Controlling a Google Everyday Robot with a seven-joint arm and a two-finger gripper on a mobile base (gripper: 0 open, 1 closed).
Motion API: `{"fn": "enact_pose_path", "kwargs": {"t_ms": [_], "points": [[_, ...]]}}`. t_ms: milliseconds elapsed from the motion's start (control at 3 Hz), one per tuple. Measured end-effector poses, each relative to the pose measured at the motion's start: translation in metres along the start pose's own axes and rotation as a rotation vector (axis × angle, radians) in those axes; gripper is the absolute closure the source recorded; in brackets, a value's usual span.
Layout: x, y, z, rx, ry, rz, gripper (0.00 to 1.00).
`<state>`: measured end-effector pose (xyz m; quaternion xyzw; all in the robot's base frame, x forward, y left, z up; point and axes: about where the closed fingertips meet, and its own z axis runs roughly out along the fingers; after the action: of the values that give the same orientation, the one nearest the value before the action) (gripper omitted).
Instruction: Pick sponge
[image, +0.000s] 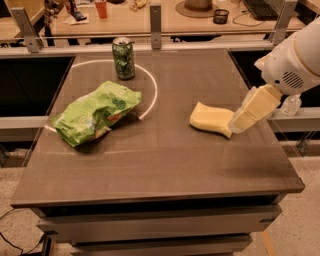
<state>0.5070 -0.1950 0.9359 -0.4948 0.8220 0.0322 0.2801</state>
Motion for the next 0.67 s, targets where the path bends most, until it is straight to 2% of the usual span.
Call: {"fn": "enact_pose_path", "kwargs": {"t_ms": [667], "points": [[-0.009, 0.003, 0.059, -0.086, -0.08, 0.023, 0.0]]}}
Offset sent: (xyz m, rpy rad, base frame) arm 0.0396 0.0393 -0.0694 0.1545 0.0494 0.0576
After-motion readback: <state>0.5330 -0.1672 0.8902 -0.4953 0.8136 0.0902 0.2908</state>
